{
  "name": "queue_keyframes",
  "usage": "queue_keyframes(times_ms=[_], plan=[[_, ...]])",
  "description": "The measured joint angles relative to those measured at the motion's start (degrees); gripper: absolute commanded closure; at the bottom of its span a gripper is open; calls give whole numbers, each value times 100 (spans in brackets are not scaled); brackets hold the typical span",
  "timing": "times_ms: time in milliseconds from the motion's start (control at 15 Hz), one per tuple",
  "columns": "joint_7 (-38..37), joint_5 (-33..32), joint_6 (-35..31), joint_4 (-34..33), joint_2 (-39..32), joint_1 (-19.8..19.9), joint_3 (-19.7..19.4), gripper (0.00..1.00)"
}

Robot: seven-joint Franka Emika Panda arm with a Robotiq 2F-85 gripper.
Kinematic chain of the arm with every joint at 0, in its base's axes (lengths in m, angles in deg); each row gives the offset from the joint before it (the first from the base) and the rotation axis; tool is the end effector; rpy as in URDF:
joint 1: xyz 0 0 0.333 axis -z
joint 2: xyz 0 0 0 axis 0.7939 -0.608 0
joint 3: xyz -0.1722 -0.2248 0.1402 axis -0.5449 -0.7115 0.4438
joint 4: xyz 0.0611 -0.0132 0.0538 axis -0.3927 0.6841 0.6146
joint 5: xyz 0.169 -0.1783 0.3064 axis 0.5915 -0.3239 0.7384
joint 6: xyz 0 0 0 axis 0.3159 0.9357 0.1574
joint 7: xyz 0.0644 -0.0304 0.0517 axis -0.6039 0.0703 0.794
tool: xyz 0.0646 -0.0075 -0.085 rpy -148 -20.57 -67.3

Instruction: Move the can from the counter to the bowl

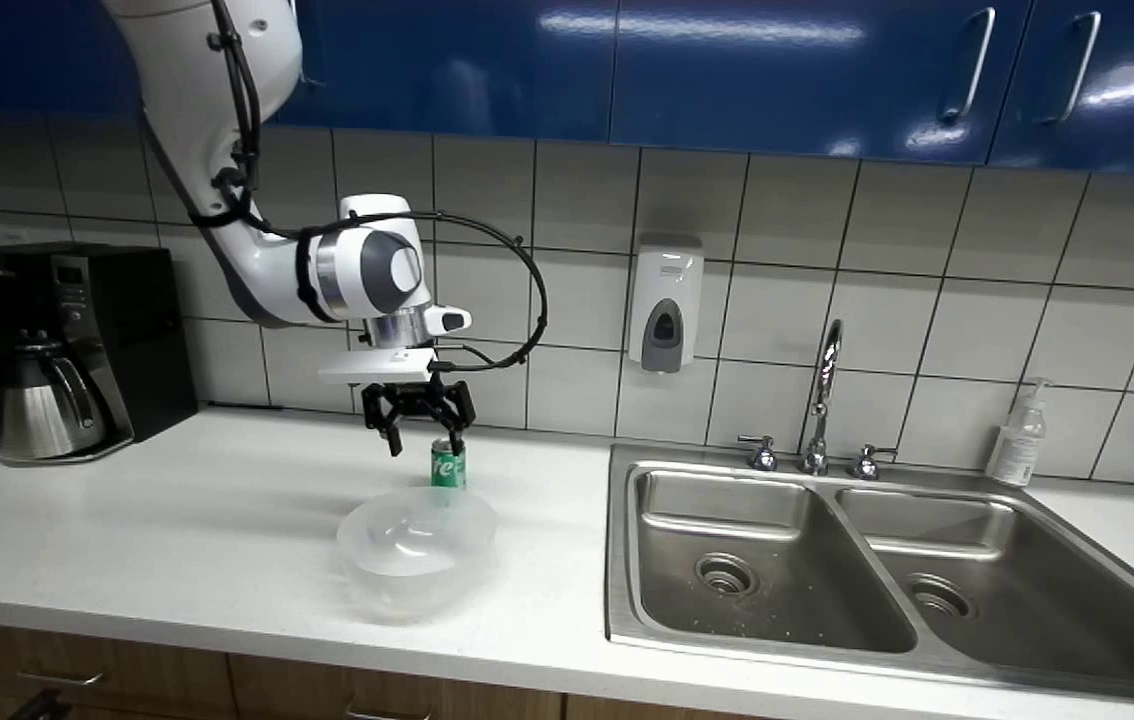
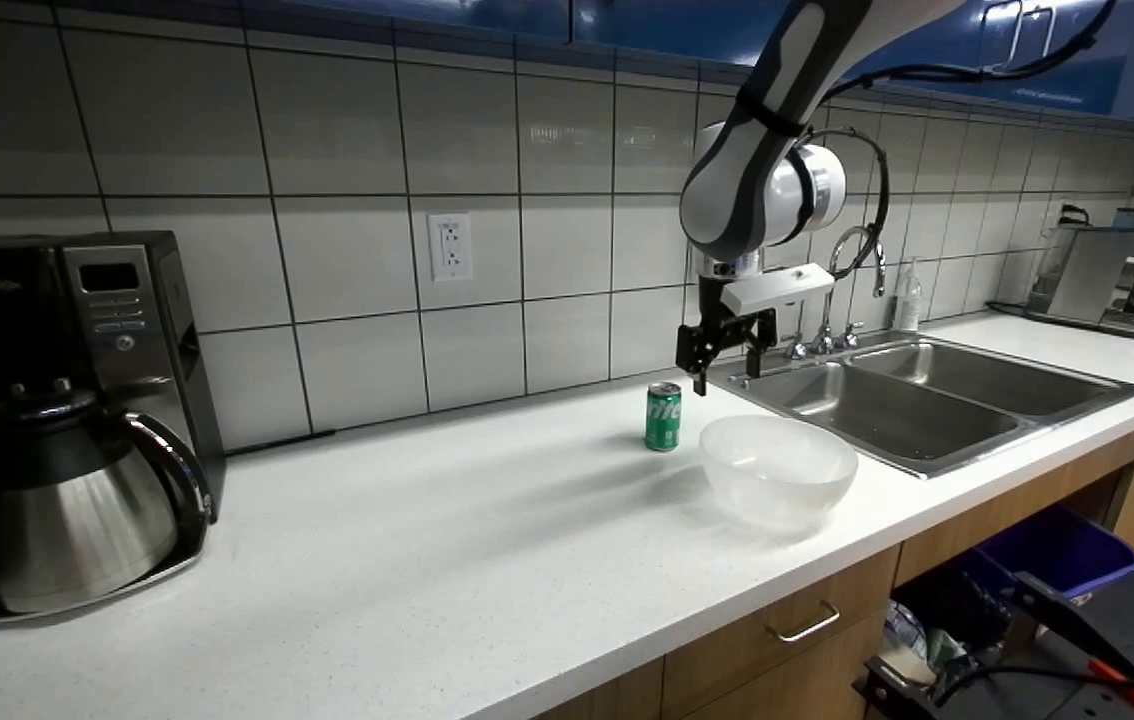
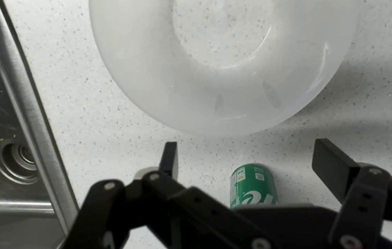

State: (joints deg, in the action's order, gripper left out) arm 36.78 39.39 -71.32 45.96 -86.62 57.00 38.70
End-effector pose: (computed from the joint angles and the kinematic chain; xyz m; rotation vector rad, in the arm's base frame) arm 0.5744 -0.0864 0.2230 2.9849 -0.0187 0.0931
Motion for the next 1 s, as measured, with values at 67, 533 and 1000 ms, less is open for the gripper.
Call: queue_keyframes(times_ms=[67,533,1000], plan=[[2,31,68,-175,-130,0,-2,0],[231,517,591,-1289,-989,0,33,0],[418,805,1083,-2189,-1585,14,116,0]])
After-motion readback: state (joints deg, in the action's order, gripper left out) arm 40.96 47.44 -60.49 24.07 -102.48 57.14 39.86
